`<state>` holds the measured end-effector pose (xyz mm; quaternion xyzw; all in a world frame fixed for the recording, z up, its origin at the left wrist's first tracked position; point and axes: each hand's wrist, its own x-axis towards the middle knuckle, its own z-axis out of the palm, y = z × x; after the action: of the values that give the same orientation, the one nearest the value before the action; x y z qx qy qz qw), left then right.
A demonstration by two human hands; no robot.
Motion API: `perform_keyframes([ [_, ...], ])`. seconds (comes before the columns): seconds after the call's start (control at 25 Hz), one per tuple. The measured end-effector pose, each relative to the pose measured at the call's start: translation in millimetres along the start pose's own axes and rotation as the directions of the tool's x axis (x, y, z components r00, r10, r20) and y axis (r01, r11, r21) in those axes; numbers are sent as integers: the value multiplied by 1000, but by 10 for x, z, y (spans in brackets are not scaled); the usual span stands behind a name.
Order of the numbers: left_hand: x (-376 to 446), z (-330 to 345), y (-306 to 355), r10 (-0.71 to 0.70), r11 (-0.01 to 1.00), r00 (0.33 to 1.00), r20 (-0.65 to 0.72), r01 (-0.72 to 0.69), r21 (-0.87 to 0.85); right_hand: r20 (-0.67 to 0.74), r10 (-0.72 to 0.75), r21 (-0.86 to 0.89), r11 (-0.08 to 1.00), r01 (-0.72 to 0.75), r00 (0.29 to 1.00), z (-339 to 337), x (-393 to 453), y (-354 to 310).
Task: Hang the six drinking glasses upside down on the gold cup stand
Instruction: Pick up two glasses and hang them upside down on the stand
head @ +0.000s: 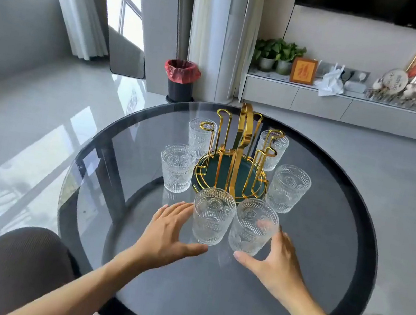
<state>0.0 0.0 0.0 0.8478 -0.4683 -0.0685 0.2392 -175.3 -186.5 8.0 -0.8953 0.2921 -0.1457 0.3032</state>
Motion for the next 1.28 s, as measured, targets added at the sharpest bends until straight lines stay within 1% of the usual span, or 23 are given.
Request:
perform_keyframes([
  [0.08,25,41,164,-86,967,991,-101,59,-246,-41,36,160,987,-29,999,18,4,-46],
  [0.12,42,60,234,-108,947,984,-142,59,-317,-59,43,208,978,-30,997,30,9,-69],
  [0.2,25,116,293,-156,913,967,-203,63,-403,-76,56,249,968,-35,996,74,25,-76],
  [0.28,1,108,266,-207,874,951,-229,75,-480,-93,72,272,961,-44,993,69,28,-75],
  [0.4,-38,49,271,-218,842,945,-244,56,-536,-116,63,290,957,-27,991,43,3,-86],
  [0.44,-51,37,272,-223,800,943,-248,32,-599,-132,54,306,952,-11,990,34,-1,-94],
  [0.52,-74,-26,265,-268,675,921,-282,-29,-737,-160,45,386,922,21,986,-7,-11,-124],
  [0.6,-93,-143,276,-327,545,891,-314,-93,-833,-189,26,496,865,73,982,-89,-10,-139],
  [0.64,-98,-211,295,-334,490,884,-328,-135,-861,-203,11,543,833,103,979,-139,-16,-148],
  [0.72,-89,-397,361,-328,451,872,-362,-193,-872,-211,-2,622,771,136,977,-221,-28,-149],
  [0.76,-86,-519,409,-327,453,863,-386,-216,-865,-204,0,659,739,137,979,-244,-41,-154],
  [0.8,-70,-645,464,-330,485,842,-427,-237,-842,-189,9,691,712,126,982,-258,-53,-162],
  [0.92,47,-965,638,-309,712,717,-625,-261,-652,-155,28,738,667,97,988,-270,-67,-184],
  [0.96,103,-1036,693,-290,771,686,-667,-245,-588,-155,32,740,666,94,987,-269,-71,-189],
  [1.0,167,-1087,749,-273,813,675,-686,-219,-540,-159,35,741,664,96,987,-271,-70,-190],
  [1.16,450,-1081,881,-182,919,735,-653,-109,-379,-189,56,789,602,118,980,-287,-68,-163],
  [1.28,619,-1001,893,-122,963,776,-618,-58,-264,-256,81,796,584,162,963,-349,-37,-129],
])
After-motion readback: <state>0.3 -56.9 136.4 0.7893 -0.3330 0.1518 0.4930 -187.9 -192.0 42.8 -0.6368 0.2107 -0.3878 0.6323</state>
